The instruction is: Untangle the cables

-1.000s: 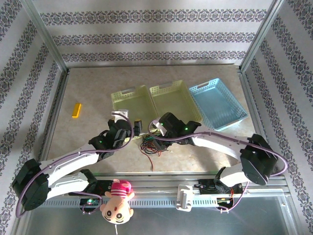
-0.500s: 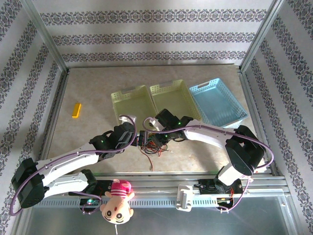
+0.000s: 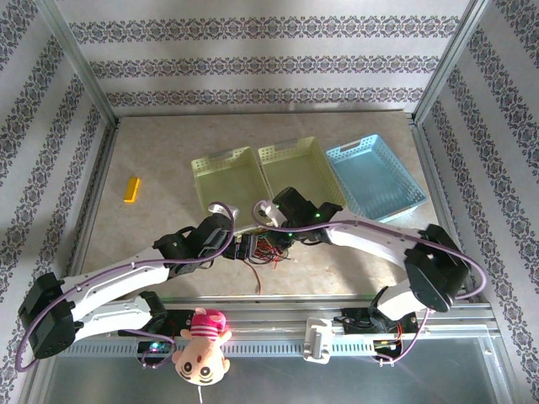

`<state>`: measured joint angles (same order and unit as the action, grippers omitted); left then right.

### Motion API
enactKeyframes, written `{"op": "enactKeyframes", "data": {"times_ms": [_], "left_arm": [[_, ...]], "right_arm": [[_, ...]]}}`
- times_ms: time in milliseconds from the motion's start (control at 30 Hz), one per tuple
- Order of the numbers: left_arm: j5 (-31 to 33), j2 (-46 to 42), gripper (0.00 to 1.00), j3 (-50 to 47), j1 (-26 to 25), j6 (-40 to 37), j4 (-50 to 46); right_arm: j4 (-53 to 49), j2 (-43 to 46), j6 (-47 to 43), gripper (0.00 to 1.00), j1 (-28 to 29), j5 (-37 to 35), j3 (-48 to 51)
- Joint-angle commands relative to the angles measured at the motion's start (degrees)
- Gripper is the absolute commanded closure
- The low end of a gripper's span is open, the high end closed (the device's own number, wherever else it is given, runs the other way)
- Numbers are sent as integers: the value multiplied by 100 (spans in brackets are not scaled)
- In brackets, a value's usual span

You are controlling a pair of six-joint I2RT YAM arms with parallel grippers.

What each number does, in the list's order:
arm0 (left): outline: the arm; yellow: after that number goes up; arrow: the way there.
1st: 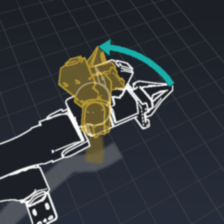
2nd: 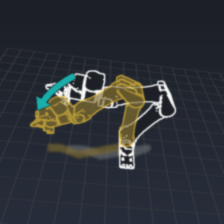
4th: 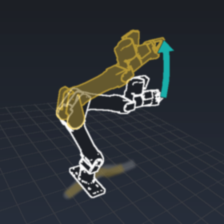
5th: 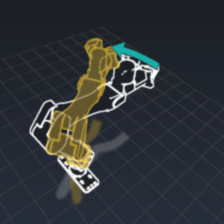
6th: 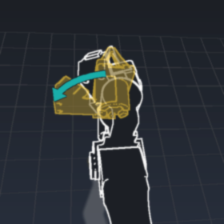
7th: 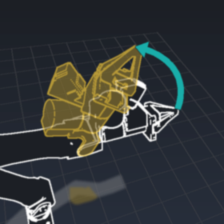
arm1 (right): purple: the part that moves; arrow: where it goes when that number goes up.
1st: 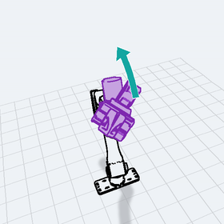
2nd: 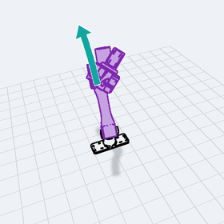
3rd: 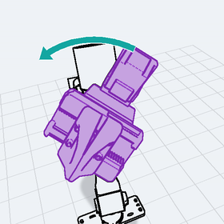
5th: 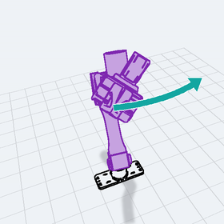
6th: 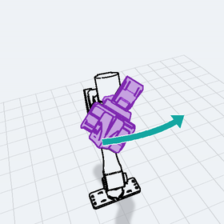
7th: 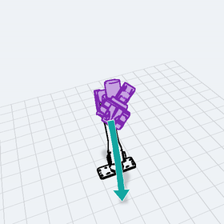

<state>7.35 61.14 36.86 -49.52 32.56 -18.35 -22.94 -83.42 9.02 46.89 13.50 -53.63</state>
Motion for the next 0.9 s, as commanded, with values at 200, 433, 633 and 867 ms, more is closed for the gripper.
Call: {"op": "enactKeyframes", "data": {"times_ms": [200,433,633,867], "left_arm": [[-727,679,1,81,-111,-314,767],[-1061,1224,1,359,-110,-677,1101],[-1351,1551,1,453,-120,-792,1321],[-1156,1838,30,247,-120,-624,1583]], "right_arm": [[-144,1660,313,100,-614,536,186],[-128,1925,515,100,-935,886,221],[-88,1995,600,100,-1082,987,161],[63,2299,810,100,-1392,867,159]]}}
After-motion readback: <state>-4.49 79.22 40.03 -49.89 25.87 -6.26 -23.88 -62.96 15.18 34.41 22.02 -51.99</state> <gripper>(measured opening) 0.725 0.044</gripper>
